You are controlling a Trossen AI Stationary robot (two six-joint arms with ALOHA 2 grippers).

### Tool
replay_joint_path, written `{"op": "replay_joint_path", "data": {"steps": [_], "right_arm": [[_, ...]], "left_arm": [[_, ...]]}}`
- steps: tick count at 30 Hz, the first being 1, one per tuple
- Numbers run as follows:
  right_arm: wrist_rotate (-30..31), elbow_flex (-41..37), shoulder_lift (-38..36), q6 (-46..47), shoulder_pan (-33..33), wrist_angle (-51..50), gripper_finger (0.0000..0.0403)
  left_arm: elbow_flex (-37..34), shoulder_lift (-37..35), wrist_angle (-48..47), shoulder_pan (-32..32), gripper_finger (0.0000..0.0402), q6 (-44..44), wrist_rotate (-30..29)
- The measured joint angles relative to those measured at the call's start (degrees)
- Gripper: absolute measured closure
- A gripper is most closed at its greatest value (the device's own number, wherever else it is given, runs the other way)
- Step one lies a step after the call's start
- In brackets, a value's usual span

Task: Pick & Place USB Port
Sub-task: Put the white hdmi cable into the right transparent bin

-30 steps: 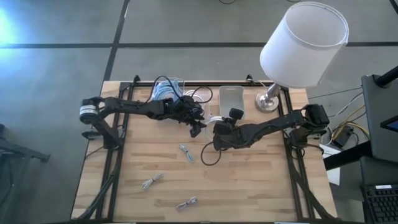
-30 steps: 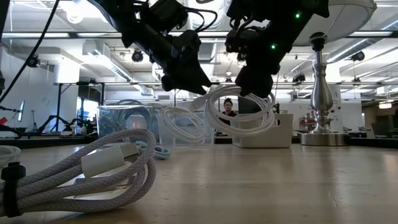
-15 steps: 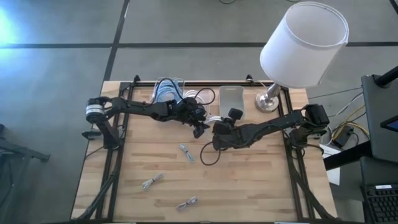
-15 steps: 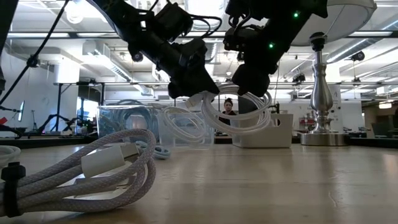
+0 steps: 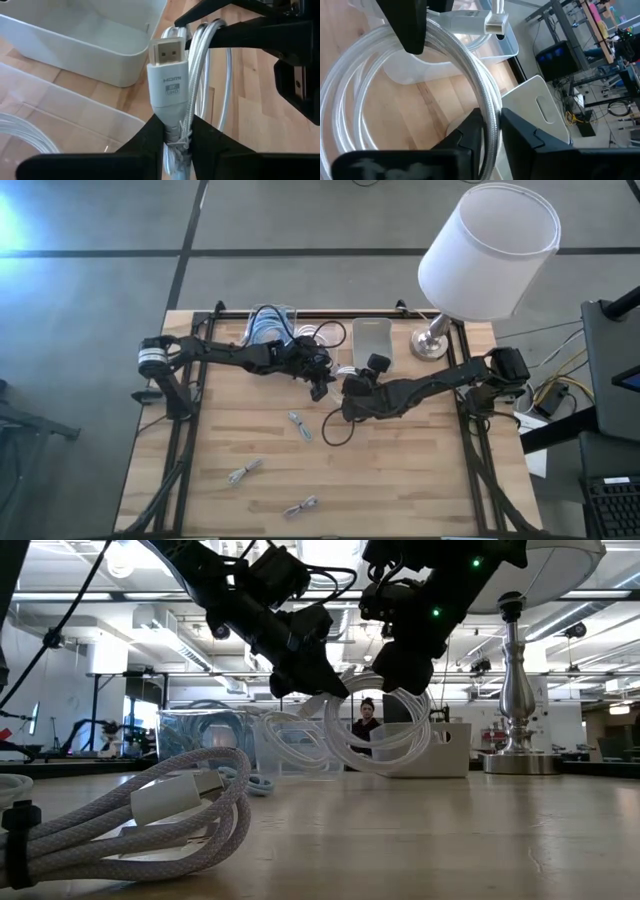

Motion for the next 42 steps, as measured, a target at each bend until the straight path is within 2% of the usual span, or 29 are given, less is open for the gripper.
{"op": "replay_joint_path", "data": {"steps": [14, 19, 25, 30, 35, 42], "right_arm": [[-0.1, 3.2, 0.0, -2.6, 1.0, -1.0, 0.0271], [-0.2, 5.5, 0.0, -3.8, 1.9, -6.3, 0.0256], [-0.1, 8.3, -1.2, 4.5, 3.4, -18.1, 0.0251], [0.1, 6.5, -5.0, 5.9, 5.5, -20.1, 0.0254], [0.0, 1.7, -11.3, 7.7, 5.7, -19.5, 0.0250], [-0.1, -8.6, -22.5, 6.1, 5.2, -8.2, 0.0252]], "left_arm": [[0.0, 0.0, 0.2, -0.1, 0.0333, -1.1, -0.5], [0.0, -0.4, 0.1, -0.1, 0.0332, -1.1, -0.5], [0.0, -4.0, -0.2, -0.1, 0.0332, -1.2, 0.0], [0.0, -8.6, -2.5, -0.1, 0.0331, 0.3, -0.7], [0.0, -13.7, -8.0, -0.1, 0.0331, 2.0, -7.5], [0.0, -21.1, -16.0, -0.1, 0.0331, 2.5, -22.7]]}}
